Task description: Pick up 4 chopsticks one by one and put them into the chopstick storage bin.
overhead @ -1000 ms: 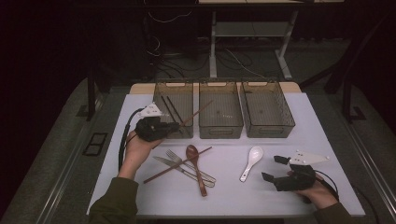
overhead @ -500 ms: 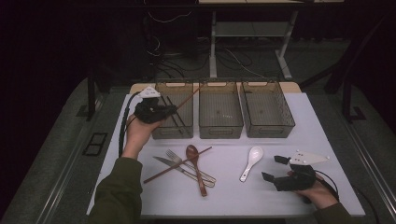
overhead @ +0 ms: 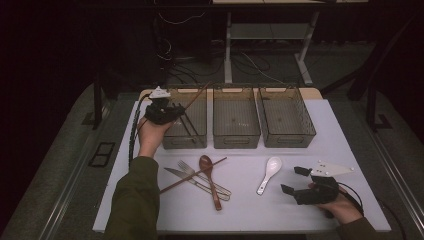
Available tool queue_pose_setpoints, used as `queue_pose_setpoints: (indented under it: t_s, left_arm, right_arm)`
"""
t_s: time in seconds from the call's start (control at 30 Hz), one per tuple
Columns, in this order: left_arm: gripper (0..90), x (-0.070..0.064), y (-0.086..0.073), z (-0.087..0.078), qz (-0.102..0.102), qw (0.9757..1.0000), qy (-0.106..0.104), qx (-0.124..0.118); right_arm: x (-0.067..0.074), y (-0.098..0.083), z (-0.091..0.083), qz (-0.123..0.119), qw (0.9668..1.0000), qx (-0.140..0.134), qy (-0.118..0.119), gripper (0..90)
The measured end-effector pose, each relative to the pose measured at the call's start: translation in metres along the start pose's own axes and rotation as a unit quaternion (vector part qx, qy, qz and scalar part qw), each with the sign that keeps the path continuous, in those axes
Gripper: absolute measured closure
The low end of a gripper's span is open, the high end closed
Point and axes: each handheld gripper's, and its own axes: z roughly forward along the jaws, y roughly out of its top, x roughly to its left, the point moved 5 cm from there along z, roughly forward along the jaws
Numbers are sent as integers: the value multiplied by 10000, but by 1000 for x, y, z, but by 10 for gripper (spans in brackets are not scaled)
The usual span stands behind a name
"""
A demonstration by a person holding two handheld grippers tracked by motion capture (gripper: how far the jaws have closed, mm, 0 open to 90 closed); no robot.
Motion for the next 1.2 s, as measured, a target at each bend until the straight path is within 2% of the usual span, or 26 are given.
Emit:
queue_pose_setpoints:
  t_s: [0.13, 0.23, 0.37, 0.6, 0.83, 1.1, 1.2]
  left_arm:
    - [829, 5, -1, 4, -126, 9999, 94, -56]
    - [829, 8, -2, 7, -130, 9997, 195, -37]
    - [829, 12, -8, 12, -101, 9992, 335, 191]
    - [828, 11, -14, 20, -173, 9983, 380, 401]
    - [823, 13, -16, 22, -261, 9973, 465, 508]
    - [781, 12, -14, 20, -297, 9977, 433, 422]
    - [767, 10, -14, 19, -250, 9980, 407, 412]
  right_arm:
    - [0, 0, 0, -2, 10000, -2, 4, 153]
    - [1, 0, 0, -8, 10000, -5, 6, 153]
    - [1, 0, 0, -7, 10000, -4, 8, 153]
    - [0, 0, 0, -8, 10000, -5, 7, 153]
    - [1, 0, 0, -19, 10000, -3, 11, 153]
    - [1, 0, 0, -23, 10000, -2, 13, 153]
    - [1, 0, 0, -24, 10000, 2, 10, 153]
